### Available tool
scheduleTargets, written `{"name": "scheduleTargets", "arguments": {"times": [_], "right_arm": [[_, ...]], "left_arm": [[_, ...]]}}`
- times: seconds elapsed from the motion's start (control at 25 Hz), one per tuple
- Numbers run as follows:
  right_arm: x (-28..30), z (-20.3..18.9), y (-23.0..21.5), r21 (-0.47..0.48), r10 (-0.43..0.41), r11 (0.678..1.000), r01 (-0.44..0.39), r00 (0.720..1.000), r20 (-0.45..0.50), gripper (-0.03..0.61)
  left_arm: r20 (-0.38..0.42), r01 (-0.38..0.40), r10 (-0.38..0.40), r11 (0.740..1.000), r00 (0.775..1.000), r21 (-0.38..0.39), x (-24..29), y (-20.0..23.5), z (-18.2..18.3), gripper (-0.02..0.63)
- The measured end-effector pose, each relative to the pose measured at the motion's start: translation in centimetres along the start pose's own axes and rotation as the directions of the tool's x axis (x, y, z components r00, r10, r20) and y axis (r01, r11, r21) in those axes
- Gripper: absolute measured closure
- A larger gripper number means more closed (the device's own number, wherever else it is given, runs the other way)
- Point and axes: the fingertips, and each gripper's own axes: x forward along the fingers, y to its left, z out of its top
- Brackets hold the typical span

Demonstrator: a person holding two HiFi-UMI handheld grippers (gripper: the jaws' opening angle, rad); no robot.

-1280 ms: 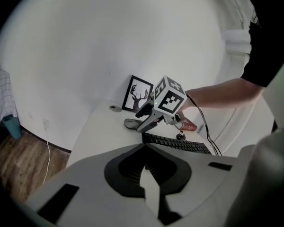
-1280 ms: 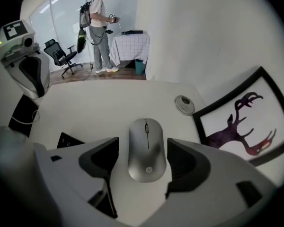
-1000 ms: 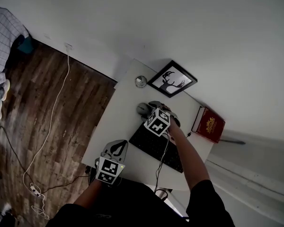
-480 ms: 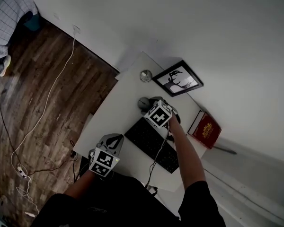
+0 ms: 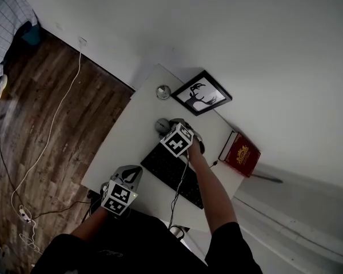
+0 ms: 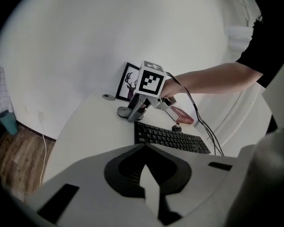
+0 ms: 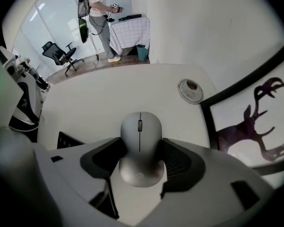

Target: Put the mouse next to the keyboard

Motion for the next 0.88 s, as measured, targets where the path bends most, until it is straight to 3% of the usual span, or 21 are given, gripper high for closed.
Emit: {"name": "scheduleTargets", "arguments": {"times": [0.44, 0.88], "right_arm": [[-3.2, 0.3, 0.6, 0.094, -0.188, 0.980, 0.174, 0.968, 0.168, 0.288], [-8.3, -1.1, 5.1, 0.259, -0.271, 0.944, 0.202, 0.925, 0.266, 0.291]], "left_arm": [[0.001, 0.016, -0.016, 0.998, 1.000, 0.054, -0.5, -1.2, 0.1, 0.612], [0.032, 0.016, -0.019, 0.995, 0.999, 0.094, -1.2, -2.4, -0.1, 0.612]]}}
